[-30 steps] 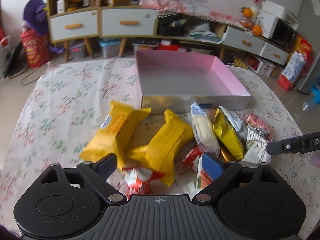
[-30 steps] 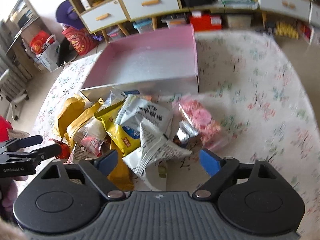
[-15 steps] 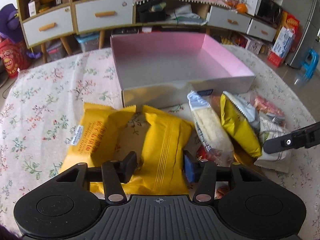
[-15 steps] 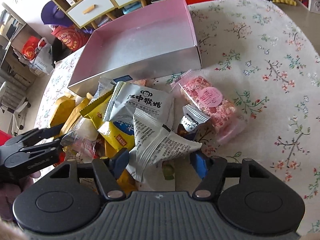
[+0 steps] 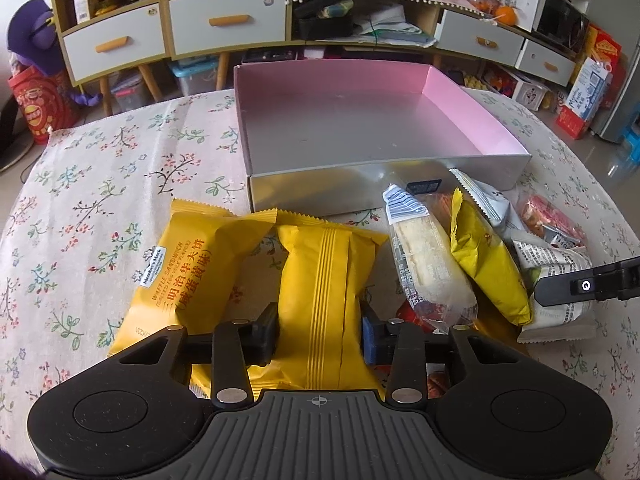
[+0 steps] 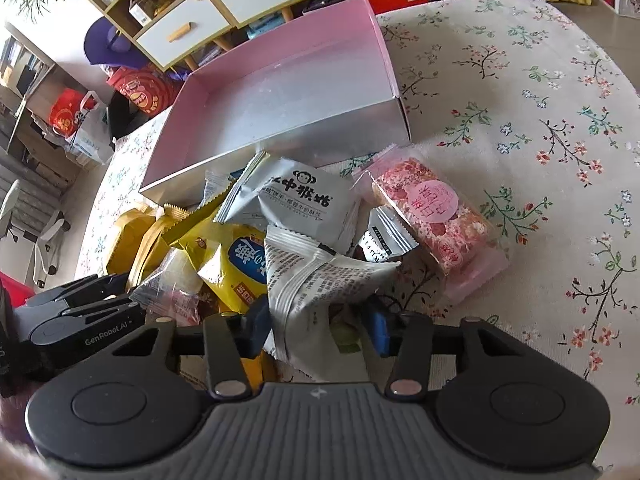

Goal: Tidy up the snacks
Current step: 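Grasp the ridged yellow pastry pack with the left tool while the right tool grasps the white printed bag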

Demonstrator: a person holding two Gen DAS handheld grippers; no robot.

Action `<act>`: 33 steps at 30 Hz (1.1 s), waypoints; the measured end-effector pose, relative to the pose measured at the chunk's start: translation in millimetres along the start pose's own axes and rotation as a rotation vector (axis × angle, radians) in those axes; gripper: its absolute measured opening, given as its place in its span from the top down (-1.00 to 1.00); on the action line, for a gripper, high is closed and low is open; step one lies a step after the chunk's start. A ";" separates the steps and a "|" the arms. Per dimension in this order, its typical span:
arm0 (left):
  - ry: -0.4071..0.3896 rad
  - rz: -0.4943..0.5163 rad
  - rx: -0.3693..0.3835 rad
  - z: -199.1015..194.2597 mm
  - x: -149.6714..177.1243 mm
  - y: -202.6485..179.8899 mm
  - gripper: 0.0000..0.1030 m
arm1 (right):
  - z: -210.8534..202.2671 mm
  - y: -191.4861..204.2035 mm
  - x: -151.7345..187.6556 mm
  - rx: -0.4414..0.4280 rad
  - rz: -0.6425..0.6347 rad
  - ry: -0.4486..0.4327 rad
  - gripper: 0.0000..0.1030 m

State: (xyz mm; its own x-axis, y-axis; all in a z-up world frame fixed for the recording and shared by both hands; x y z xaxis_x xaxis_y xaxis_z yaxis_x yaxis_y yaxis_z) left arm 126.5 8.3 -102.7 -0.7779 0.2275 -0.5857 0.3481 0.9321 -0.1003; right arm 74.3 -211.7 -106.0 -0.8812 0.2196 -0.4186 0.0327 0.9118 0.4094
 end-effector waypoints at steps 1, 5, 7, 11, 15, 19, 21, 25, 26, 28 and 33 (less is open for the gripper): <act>0.000 -0.003 -0.001 -0.5 -0.2 0.3 0.30 | 1.4 1.5 -0.1 0.002 -0.001 -0.003 0.18; -0.003 -0.013 -0.011 -3.3 -2.0 1.5 0.31 | 1.6 3.9 -0.5 0.011 -0.013 -0.011 0.20; -0.006 -0.024 -0.015 -4.9 -3.0 3.3 0.31 | 2.7 5.7 -1.3 0.014 -0.019 -0.013 0.20; -0.008 -0.047 -0.014 -8.4 -5.1 6.7 0.31 | 1.1 7.7 -3.2 0.014 -0.025 -0.024 0.23; -0.013 -0.052 -0.012 -11.3 -6.7 6.7 0.32 | -3.0 8.5 -4.5 0.011 -0.028 -0.041 0.24; -0.021 -0.055 -0.010 -14.8 -8.3 6.1 0.32 | -6.1 8.3 -6.8 0.006 -0.028 -0.056 0.24; -0.025 -0.059 -0.006 -17.1 -8.6 6.4 0.32 | -7.3 7.4 -7.4 0.004 -0.028 -0.062 0.24; -0.036 -0.068 -0.001 -21.8 -10.4 5.8 0.32 | -10.5 6.4 -8.9 -0.002 -0.025 -0.073 0.24; -0.040 -0.070 0.000 -23.2 -10.6 6.4 0.32 | -11.4 6.2 -9.6 -0.003 -0.025 -0.077 0.24; -0.046 -0.076 0.006 -25.9 -11.3 6.5 0.32 | -13.6 6.1 -11.4 -0.006 -0.023 -0.086 0.24; -0.064 -0.086 0.019 -34.2 -14.7 5.0 0.32 | -20.9 3.9 -15.9 -0.015 -0.014 -0.112 0.24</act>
State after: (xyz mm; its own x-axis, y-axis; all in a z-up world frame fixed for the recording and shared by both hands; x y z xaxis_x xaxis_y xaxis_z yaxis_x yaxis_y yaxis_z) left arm 121.8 19.2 -67.1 -0.7704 0.1279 -0.6246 0.2922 0.9416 -0.1676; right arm 78.6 -218.9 -80.8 -0.8233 0.2450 -0.5119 0.0128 0.9098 0.4149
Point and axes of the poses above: each gripper's, at about its wrist camera, not at the fingertips, and z roughly the way its jaws point, y to its left, x to its underside, the point moved 6 cm from there along z, roughly the way its jaws point, and after that the axes turned 3 degrees about -z, right-handed, at the moved point
